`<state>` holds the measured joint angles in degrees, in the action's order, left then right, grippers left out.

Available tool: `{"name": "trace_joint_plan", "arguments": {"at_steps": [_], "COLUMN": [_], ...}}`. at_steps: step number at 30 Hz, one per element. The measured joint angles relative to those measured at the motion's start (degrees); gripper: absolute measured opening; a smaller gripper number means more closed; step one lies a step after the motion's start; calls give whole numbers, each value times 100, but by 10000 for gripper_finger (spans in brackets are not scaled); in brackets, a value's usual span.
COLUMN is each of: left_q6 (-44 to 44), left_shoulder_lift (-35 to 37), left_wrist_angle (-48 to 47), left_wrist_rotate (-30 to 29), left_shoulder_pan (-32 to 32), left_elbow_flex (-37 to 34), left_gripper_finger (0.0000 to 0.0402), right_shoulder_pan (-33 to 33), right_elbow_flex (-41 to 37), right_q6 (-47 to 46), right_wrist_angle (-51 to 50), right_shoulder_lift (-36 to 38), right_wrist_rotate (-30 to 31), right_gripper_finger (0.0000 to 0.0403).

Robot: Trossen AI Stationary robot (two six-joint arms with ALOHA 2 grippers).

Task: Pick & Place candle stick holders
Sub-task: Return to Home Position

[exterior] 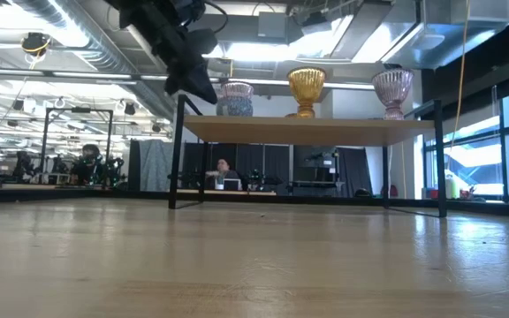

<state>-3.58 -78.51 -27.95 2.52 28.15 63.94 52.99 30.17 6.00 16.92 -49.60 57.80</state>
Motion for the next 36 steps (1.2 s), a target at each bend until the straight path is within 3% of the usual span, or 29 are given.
{"name": "trace_joint_plan", "arguments": {"at_steps": [3, 10, 16, 23, 28, 36], "left_q6": [35, 284, 74, -323, -589, -664], "left_shoulder_lift": [129, 694, 1168, 1350, 1154, 368], "left_wrist_angle": [-182, -160, -92, -94, 73, 1200], "left_wrist_rotate": [-126, -1082, -1154, -1227, -1828, -2810], "left_shoulder_pan": [-96, -538, -1135, -2360, -3486, -5152], "left_elbow_flex": [2, 7, 9, 9, 9, 9], "left_gripper_finger": [1, 1, 1, 1, 1, 1], "right_shoulder_pan": [0, 0, 0, 0, 0, 0], "right_elbow_flex": [0, 0, 0, 0, 0, 0], "right_q6": [-2, -20, -20, -20, -20, -20], "right_wrist_angle": [-2, -2, 1, 1, 3, 5], "right_shoulder_lift": [0, 0, 0, 0, 0, 0], "right_wrist_rotate": [0, 0, 0, 0, -2, -15], "right_gripper_finger": [5, 5, 5, 5, 5, 5]}}
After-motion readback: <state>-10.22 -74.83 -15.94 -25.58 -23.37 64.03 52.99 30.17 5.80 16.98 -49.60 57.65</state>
